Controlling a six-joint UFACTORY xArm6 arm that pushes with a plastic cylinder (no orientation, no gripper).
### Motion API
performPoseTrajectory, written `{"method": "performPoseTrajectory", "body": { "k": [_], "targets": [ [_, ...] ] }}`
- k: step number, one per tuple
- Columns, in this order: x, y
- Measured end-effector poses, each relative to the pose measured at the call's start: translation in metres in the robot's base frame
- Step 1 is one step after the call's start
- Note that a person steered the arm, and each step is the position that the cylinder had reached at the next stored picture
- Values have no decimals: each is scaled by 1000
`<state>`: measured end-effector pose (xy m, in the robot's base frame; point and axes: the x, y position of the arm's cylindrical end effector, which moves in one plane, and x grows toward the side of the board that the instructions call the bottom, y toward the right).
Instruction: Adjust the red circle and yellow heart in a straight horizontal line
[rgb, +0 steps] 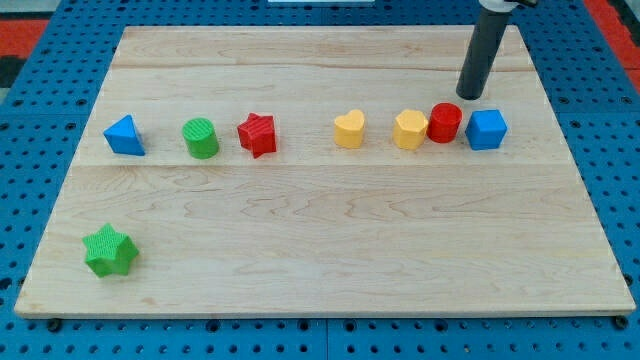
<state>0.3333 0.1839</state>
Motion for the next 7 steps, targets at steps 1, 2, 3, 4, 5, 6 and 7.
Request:
{"method": "performPoseTrajectory", "body": {
  "k": [1,2,3,4,5,6,7],
  "targets": [
    [4,0],
    [7,-10],
    [9,-30],
    [15,-39],
    [25,-39],
    [33,-35],
    [25,-39]
  ]
}}
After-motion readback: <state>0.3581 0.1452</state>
